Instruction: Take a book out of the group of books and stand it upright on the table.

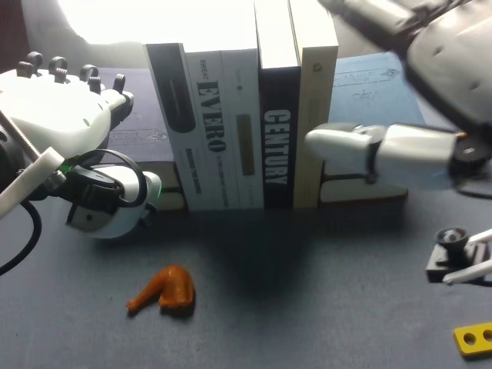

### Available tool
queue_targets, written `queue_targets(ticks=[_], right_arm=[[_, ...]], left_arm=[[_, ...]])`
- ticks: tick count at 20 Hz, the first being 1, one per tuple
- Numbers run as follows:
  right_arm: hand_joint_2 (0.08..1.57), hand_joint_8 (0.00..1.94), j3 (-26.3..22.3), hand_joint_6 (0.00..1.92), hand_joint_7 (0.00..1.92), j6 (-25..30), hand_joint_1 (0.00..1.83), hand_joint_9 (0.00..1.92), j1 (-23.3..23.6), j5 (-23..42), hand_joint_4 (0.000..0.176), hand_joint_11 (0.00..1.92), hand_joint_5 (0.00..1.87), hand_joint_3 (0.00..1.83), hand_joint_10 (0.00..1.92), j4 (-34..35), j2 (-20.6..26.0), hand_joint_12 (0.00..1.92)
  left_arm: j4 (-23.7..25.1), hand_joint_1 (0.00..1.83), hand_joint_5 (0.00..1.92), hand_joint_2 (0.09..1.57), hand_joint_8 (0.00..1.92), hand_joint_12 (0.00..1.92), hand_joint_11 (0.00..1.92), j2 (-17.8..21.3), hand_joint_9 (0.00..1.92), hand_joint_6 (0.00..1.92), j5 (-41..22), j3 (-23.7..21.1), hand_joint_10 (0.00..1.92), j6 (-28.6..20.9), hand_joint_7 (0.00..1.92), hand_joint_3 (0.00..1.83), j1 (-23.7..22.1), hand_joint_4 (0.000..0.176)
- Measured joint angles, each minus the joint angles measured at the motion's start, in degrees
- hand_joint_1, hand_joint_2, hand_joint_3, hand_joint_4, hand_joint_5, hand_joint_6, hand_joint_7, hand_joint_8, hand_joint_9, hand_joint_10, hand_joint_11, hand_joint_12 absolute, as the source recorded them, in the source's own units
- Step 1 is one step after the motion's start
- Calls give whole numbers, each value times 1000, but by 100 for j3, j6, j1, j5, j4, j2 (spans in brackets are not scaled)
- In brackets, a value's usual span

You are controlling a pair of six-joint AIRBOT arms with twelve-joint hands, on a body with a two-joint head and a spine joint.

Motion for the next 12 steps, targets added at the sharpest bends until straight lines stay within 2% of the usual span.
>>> queue_targets(ticks=[6,7,9,11,12], right_arm=[[1111,10,22,71,137,-1296,0,16,319,-208,0,0,369,17,6,837,-407,0],[1113,11,22,78,142,-1390,0,16,317,-245,0,0,387,17,6,903,-461,0],[1125,7,55,101,135,-1456,0,15,319,-210,0,0,454,20,5,857,-568,0],[1128,2,188,99,124,-1517,0,12,319,-122,0,0,456,20,4,855,-734,0],[1132,6,236,114,135,-1528,0,27,319,-85,0,0,495,21,10,883,-789,0]], left_arm=[[-2,107,67,1430,1,0,0,0,0,2,4,0,0,-2,15,1,0,0],[-2,142,70,1425,1,0,0,0,0,3,2,0,0,0,17,0,0,0],[-2,47,25,1438,0,0,0,0,0,4,2,0,0,0,12,4,0,0],[-2,39,17,1439,0,0,0,0,0,2,4,0,0,0,0,4,0,0],[-2,142,61,1423,7,0,0,0,0,17,2,0,0,-2,22,0,0,0]])
